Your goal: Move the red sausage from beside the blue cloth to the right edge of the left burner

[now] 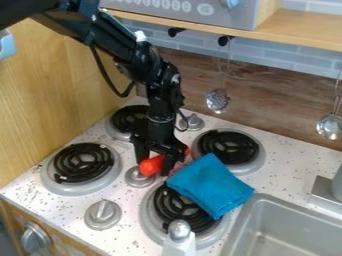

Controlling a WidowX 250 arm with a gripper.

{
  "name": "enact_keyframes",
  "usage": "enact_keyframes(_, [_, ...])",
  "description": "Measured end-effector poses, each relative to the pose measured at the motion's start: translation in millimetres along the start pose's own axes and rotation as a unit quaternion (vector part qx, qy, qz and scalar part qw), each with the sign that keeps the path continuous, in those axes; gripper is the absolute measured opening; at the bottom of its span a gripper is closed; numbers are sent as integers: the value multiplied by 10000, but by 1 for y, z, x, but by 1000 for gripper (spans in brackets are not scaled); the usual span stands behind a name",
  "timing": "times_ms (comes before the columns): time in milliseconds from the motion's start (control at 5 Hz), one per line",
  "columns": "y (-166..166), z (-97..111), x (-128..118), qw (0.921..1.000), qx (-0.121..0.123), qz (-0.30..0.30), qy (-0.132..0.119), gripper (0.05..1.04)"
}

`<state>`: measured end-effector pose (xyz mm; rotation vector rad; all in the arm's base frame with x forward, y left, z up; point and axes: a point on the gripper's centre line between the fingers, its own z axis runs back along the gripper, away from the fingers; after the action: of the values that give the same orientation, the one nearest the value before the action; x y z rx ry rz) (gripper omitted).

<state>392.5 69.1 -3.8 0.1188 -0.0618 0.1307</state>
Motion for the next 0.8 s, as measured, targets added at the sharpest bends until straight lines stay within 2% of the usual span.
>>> enact_keyframes(200, [0,0,-2,10000,-5,-13,-8,569])
enact_keyframes(400, [-1,6,-10,10000,-67,-46,4,566])
enact_keyframes(600, [-5,25,-16,9996,-243,6,-168,565])
enact_keyframes(800, [1,45,-20,9987,-289,25,-413,565])
